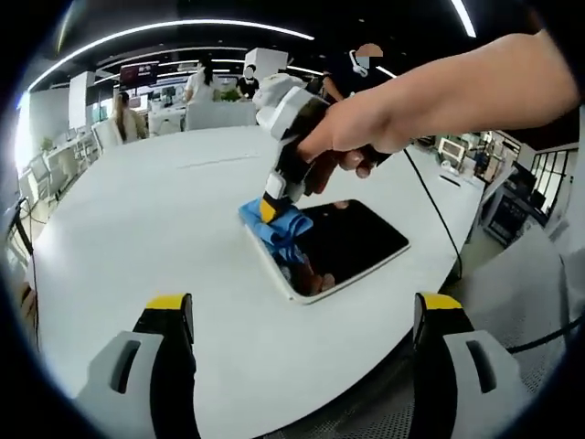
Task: Wipe the mirror surface with the cleaning cloth until all visible marks leave the cleaned area.
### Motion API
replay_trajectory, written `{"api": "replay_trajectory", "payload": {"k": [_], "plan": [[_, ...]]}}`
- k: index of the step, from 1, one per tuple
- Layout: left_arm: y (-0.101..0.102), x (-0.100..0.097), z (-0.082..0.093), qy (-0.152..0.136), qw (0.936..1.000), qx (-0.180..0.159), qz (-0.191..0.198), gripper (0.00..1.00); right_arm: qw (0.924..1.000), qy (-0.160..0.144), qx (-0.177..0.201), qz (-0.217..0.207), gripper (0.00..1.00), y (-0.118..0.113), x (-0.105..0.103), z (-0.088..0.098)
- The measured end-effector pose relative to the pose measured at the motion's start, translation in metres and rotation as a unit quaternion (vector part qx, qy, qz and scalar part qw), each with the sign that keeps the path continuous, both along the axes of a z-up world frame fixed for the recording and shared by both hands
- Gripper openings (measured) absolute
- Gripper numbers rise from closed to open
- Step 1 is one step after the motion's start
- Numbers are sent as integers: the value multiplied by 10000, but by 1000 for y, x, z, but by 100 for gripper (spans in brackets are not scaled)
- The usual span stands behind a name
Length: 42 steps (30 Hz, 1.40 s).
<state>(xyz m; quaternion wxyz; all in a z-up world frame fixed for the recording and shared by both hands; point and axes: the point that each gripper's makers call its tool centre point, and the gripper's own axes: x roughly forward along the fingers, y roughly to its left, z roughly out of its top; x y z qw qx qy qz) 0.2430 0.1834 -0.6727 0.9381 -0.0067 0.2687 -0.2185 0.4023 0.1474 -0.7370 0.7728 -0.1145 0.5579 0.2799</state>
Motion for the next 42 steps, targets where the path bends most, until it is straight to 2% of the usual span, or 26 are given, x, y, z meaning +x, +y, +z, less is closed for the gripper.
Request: {"api": "replay_trajectory", "payload": {"k": [1, 3, 7, 10, 14, 17, 19, 27, 42], "plan": [[2, 1, 2, -108, 9999, 4, 14, 99, 10000, 4, 11, 10, 1, 0, 0, 0], [2, 0, 1, -105, 9999, -58, 14, 99, 10000, 14, 36, -3, 1, -1, 1, -1], [-2, 0, 1, -175, 9998, 4, -92, 99, 10000, 25, -36, -23, 1, -6, 2, -1], [-2, -1, -3, -125, 9998, 68, -143, 99, 10000, 38, -57, -52, 1, -12, 2, 0], [-1, 0, 0, -238, 9996, 94, -150, 99, 9999, 54, -72, -136, 1, -19, 12, -6], [-1, 1, -1, -242, 9996, 71, -151, 99, 9999, 43, -93, -139, 1, -24, 14, -7], [1, 0, -3, -126, 9999, -47, -84, 99, 9998, 37, -114, -167, 1, -30, 13, -6], [0, -5, -3, -102, 9998, 57, -137, 99, 9993, 50, -168, -343, 1, -46, 8, 0], [1, -1, -5, -109, 9998, 106, -153, 99, 9980, 29, -185, -610, 0, -48, 14, -4]]}}
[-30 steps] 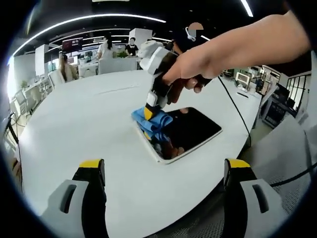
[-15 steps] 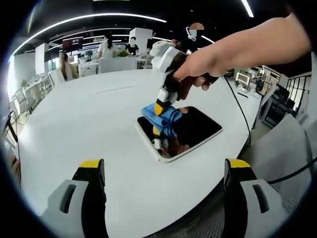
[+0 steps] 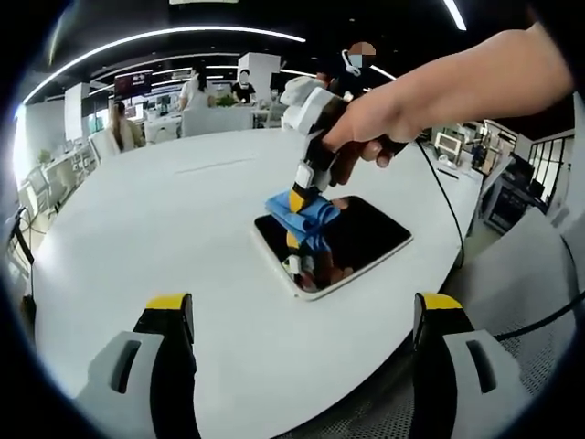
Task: Wipe the mirror surface with the cleaning cloth until all visible marks leave the cleaned area.
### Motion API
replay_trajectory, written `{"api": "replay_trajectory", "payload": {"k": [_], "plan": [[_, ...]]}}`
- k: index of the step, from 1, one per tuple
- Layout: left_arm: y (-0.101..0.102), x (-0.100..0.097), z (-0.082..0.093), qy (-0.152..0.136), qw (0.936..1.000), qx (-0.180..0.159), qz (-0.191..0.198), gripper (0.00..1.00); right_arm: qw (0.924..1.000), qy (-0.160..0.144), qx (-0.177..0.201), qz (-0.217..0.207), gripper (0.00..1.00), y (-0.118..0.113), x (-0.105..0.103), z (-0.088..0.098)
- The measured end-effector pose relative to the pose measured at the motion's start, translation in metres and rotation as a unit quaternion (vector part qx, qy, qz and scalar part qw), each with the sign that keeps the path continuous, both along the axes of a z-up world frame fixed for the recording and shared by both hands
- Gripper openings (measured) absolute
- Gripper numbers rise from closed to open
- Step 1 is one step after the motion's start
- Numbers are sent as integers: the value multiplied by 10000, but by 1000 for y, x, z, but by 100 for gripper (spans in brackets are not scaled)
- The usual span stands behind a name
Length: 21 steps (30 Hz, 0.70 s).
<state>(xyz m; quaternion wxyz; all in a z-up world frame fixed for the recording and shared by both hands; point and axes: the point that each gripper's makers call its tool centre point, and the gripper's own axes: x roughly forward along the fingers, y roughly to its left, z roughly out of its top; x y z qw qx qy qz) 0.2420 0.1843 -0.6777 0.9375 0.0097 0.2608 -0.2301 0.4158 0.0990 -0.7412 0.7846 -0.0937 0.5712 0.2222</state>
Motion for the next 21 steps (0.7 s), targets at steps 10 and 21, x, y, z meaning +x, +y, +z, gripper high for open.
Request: {"api": "replay_trajectory", "payload": {"k": [10, 21], "plan": [[0, 2, -1, -39, 10000, 63, -27, 98, 9999, 75, -89, -84, 0, -3, -11, 3], [2, 2, -4, -20, 9999, 103, -45, 97, 9999, 52, -129, -33, 0, -8, -33, 12]]}}
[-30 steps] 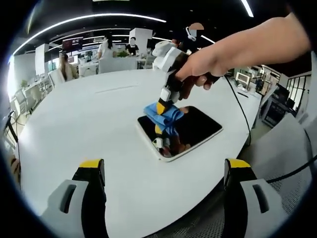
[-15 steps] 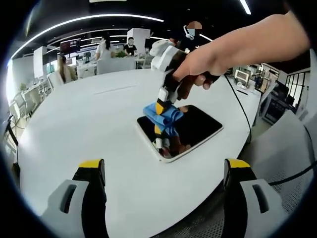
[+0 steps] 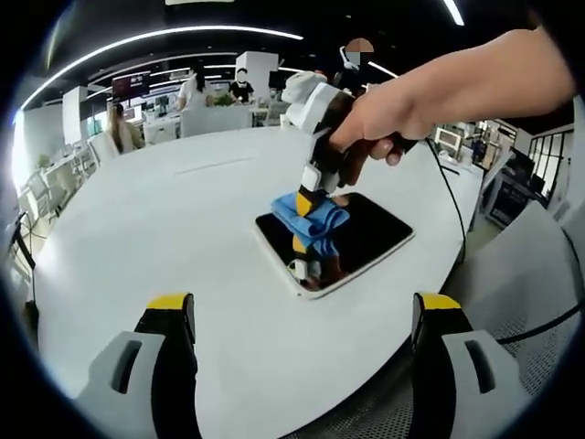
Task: Wipe the mirror surface with the cleaning cloth until all visible marks leave the cleaned area.
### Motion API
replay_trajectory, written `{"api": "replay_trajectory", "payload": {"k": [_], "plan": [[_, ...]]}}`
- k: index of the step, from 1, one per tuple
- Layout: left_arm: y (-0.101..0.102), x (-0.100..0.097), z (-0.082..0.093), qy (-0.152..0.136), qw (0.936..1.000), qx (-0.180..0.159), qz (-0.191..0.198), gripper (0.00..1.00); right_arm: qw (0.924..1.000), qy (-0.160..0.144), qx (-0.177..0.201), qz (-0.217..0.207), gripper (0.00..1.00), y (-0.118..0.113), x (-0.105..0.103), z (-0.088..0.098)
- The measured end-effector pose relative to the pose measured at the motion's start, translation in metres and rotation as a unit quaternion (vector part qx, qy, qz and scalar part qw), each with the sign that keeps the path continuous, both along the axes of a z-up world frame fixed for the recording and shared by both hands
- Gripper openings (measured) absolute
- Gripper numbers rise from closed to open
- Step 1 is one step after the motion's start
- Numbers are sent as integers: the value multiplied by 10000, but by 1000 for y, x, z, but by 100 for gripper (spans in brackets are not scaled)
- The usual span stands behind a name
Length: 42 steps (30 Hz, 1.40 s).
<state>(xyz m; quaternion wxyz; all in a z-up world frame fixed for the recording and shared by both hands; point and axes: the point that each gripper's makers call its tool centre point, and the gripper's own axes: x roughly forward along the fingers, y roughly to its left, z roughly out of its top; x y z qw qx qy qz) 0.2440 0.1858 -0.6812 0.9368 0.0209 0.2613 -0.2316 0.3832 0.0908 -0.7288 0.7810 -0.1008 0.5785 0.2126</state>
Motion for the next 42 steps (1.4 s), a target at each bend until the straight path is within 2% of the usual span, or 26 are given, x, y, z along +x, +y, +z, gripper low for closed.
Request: {"api": "replay_trajectory", "payload": {"k": [5, 11, 21, 22, 25, 31, 34, 37, 42], "plan": [[-2, -1, 0, -2, 10000, 39, -77, 96, 9999, 79, 71, -36, 0, -2, -21, 9], [-1, 0, 0, -5, 10000, 3, -34, 97, 9998, 122, 115, 145, 0, -1, -35, 6], [-2, -1, 3, -28, 10000, -40, -15, 98, 9994, 198, 238, 138, 0, -2, -63, 12], [-2, -1, 4, -36, 10000, -47, -12, 99, 9994, 222, 230, 161, 0, 2, -48, -2], [-3, -2, 3, 25, 10000, -58, -6, 99, 9993, 211, 226, 222, 1, 7, -33, -22], [-5, -2, 5, -12, 10000, -30, -62, 99, 9993, 157, 260, 205, 1, 5, -48, -19], [-4, -2, 5, -5, 10000, -30, -54, 99, 9993, 62, 328, -156, 1, 3, -52, -16], [-3, -2, 5, 17, 10000, -62, -5, 99, 9995, 8, 307, 48, 1, 3, -58, -18], [-4, -3, 5, 15, 10000, -59, -51, 99, 9995, 4, 305, 52, 1, 1, -70, -15]]}}
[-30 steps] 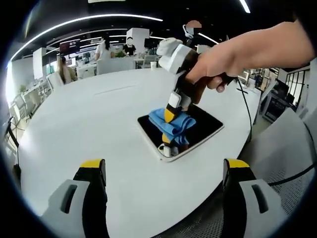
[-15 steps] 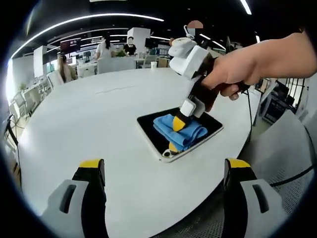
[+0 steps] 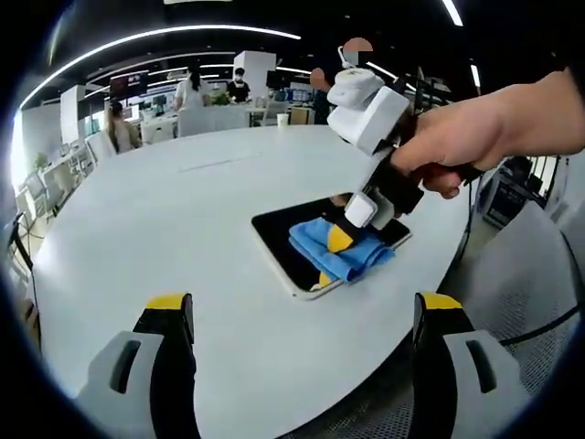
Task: Wipe the mirror surface with the cleaning cloth until all visible marks leave the cleaned area.
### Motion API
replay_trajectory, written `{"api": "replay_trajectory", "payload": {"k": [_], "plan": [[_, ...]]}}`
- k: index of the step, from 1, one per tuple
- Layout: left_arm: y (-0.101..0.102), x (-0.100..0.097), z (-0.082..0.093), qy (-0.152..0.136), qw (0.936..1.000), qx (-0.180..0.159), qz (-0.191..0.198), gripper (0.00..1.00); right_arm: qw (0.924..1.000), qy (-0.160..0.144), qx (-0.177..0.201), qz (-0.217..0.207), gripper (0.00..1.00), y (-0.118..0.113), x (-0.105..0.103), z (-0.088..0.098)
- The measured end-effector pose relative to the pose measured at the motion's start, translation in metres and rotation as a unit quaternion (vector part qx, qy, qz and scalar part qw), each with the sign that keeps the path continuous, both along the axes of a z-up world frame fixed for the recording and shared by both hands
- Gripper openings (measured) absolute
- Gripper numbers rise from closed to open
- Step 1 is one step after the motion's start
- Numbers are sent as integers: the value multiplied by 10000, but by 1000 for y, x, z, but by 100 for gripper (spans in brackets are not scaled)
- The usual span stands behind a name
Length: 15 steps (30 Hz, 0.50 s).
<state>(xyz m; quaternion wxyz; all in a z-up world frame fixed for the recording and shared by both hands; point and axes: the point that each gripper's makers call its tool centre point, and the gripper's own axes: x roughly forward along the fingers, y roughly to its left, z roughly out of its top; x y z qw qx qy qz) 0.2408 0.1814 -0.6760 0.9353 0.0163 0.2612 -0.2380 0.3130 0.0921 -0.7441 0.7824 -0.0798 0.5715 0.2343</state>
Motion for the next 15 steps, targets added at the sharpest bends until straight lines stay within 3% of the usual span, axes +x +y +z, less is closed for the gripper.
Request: {"api": "replay_trajectory", "payload": {"k": [8, 15], "plan": [[2, 1, 1, -41, 10000, -25, 49, 99, 9993, -13, -93, 351, 1, 1, -22, 2], [2, 2, 2, -51, 10000, -22, 55, 99, 9991, 48, -114, 410, 1, 0, -30, 1]]}}
